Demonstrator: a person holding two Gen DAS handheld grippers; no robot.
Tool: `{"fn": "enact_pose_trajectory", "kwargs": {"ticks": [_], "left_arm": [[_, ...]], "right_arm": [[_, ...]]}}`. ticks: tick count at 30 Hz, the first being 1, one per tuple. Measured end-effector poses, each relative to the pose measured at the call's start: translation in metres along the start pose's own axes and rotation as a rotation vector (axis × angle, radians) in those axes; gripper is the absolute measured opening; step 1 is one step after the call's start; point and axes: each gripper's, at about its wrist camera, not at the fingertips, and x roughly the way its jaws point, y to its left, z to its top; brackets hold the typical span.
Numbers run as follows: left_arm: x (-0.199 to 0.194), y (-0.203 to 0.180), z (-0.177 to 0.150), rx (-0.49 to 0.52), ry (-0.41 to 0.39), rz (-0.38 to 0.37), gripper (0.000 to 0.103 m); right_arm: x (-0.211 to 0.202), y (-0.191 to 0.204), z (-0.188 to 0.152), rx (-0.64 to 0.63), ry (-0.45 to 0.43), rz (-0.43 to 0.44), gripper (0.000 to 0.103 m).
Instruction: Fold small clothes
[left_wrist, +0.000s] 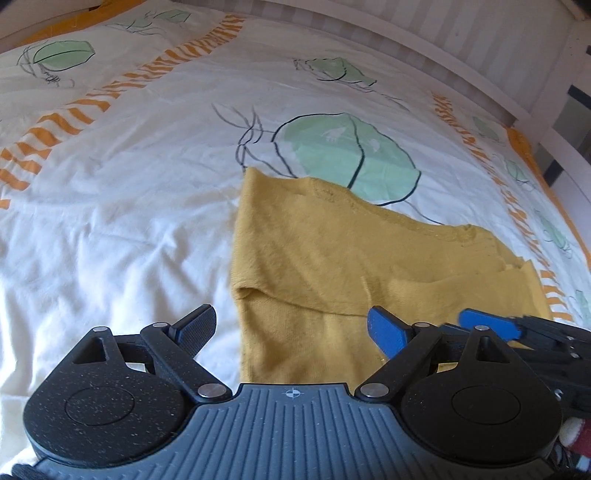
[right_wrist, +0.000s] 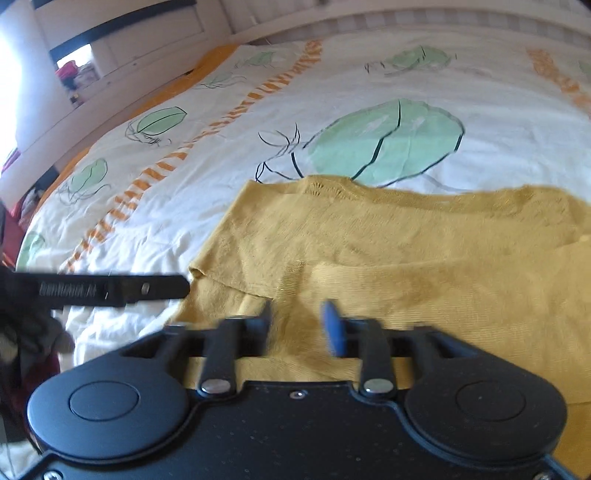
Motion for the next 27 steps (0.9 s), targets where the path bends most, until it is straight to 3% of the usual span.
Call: {"fn": "enact_pose_trajectory", "kwargs": {"ticks": [3, 4, 6, 10, 15, 19, 21, 22, 24, 25, 27], "left_arm": [[0.004, -0.014, 0.003, 0.025, -0.006, -0.030, 0.089], [0.007, -0.020, 0.003, 0.035, -0.003, -0.038, 0.089], [0.014, -0.032, 0.002, 0.056, 0.004, -0.053, 0.089], [0.029, -0.053, -0.007, 0.101, 0.022, -0.068, 0.089], [0.046, -0.070, -0.018, 0.141, 0.042, -0.072, 0.088], [0.054, -0.074, -0.021, 0.124, 0.062, -0.106, 0.078], [0.058, -0.073, -0.020, 0.091, 0.074, -0.116, 0.068], [0.060, -0.073, -0.020, 0.072, 0.080, -0.115, 0.057], [0.061, -0.074, -0.020, 0.053, 0.068, -0.084, 0.031], [0.060, -0.075, -0.019, 0.052, 0.056, -0.082, 0.009], [0.053, -0.079, -0.013, 0.042, 0.034, -0.118, 0.007]], "right_arm": [[-0.018, -0.009, -0.005, -0.039, -0.046, -0.046, 0.066], [-0.022, -0.013, -0.005, -0.048, -0.065, -0.068, 0.077], [-0.034, -0.024, -0.010, -0.062, -0.094, -0.103, 0.081], [-0.048, -0.049, -0.024, -0.055, -0.090, -0.144, 0.094], [-0.055, -0.074, -0.048, -0.006, -0.072, -0.170, 0.095], [-0.049, -0.084, -0.063, 0.013, -0.041, -0.166, 0.099], [-0.044, -0.086, -0.069, 0.014, -0.030, -0.158, 0.100], [-0.042, -0.087, -0.072, 0.011, -0.022, -0.153, 0.102], [-0.039, -0.086, -0.076, -0.006, -0.020, -0.156, 0.103], [-0.038, -0.085, -0.076, -0.010, -0.019, -0.158, 0.103], [-0.039, -0.085, -0.076, -0.012, -0.021, -0.155, 0.103]]}}
